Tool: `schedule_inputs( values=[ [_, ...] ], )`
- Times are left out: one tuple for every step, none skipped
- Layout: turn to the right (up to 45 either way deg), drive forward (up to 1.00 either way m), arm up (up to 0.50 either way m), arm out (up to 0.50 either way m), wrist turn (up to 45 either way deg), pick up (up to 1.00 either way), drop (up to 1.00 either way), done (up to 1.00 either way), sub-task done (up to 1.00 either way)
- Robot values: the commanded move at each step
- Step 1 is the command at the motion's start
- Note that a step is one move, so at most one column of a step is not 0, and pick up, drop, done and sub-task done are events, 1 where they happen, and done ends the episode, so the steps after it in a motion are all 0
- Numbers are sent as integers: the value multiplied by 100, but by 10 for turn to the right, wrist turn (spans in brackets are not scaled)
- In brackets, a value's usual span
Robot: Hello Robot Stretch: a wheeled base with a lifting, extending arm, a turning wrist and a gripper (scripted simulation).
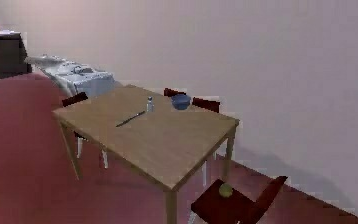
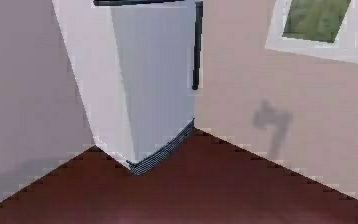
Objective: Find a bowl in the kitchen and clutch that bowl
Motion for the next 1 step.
schedule_inputs(
  values=[
    [-450,0,0,0,0,0,0,0,0]
  ],
)
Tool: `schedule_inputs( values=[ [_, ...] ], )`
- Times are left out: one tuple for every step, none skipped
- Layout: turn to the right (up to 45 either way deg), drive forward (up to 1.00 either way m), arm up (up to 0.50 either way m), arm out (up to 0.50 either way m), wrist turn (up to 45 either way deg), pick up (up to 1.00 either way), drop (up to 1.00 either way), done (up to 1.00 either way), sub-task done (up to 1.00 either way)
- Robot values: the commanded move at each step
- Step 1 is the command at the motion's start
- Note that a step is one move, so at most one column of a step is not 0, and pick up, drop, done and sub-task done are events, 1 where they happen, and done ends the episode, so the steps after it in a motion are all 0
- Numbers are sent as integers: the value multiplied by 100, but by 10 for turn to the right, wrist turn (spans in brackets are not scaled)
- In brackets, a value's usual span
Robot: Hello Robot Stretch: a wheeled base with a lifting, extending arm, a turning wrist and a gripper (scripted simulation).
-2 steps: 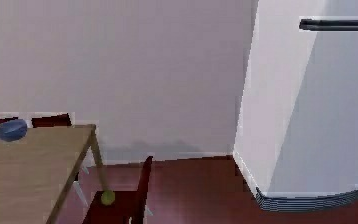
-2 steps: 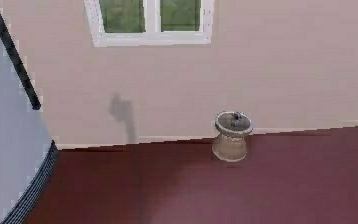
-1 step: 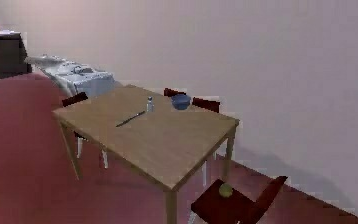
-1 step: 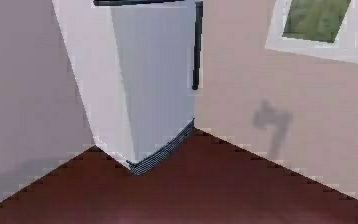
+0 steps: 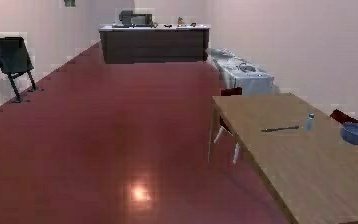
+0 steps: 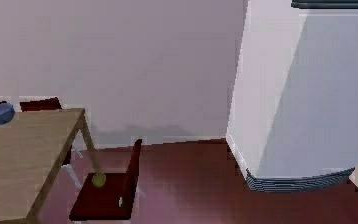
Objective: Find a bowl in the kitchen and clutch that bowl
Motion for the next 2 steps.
schedule_inputs(
  values=[
    [-390,0,0,0,0,0,0,0,0],
    [450,0,0,0,0,0,0,0,0]
  ],
)
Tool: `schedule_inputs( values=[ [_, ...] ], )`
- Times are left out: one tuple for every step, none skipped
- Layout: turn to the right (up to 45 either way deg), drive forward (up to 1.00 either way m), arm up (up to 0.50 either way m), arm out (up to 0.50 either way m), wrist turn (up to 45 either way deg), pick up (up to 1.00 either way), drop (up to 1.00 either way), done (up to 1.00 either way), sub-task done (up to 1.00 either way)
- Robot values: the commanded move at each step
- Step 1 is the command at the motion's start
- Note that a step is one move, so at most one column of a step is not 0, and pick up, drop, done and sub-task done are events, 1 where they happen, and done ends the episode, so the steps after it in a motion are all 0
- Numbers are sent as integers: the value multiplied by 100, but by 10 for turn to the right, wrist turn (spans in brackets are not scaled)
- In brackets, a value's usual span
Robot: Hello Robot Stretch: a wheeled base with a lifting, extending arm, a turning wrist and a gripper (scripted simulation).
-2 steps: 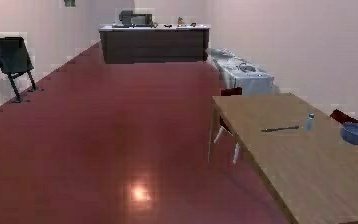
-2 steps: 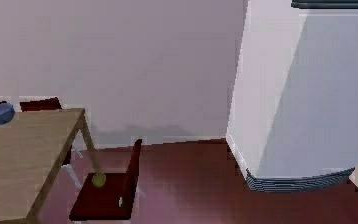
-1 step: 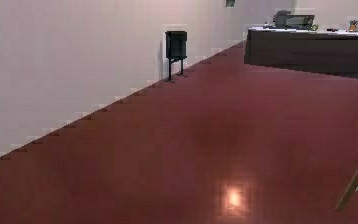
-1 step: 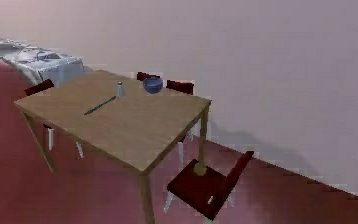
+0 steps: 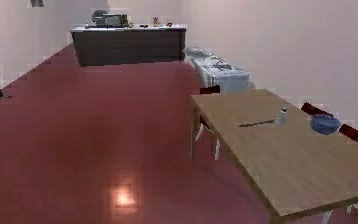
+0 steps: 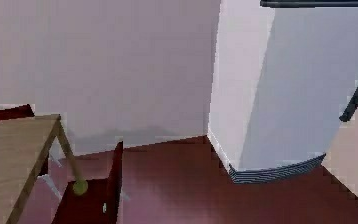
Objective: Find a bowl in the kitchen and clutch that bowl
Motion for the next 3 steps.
schedule_inputs(
  values=[
    [450,0,0,0,0,0,0,0,0],
    [450,0,0,0,0,0,0,0,0],
    [0,65,0,0,0,0,0,0,0]
  ],
)
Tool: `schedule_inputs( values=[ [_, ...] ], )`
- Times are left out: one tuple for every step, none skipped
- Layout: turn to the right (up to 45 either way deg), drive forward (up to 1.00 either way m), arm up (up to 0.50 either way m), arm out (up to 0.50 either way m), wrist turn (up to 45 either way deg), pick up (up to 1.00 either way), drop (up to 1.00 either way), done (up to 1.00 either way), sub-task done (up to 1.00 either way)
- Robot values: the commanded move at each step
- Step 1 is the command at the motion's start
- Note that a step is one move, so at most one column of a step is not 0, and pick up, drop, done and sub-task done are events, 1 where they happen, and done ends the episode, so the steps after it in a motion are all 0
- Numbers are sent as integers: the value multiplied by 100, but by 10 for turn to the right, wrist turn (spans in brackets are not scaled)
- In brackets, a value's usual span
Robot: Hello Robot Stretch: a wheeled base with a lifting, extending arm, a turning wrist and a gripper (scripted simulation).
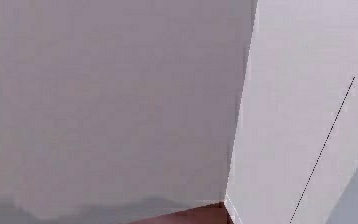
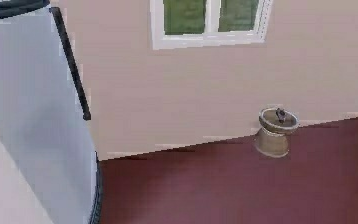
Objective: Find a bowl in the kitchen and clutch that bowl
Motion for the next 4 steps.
schedule_inputs(
  values=[
    [-90,0,0,0,0,0,0,0,0],
    [0,45,0,0,0,0,0,0,0],
    [-450,0,0,0,0,0,0,0,0],
    [-120,0,0,0,0,0,0,0,0]
  ],
)
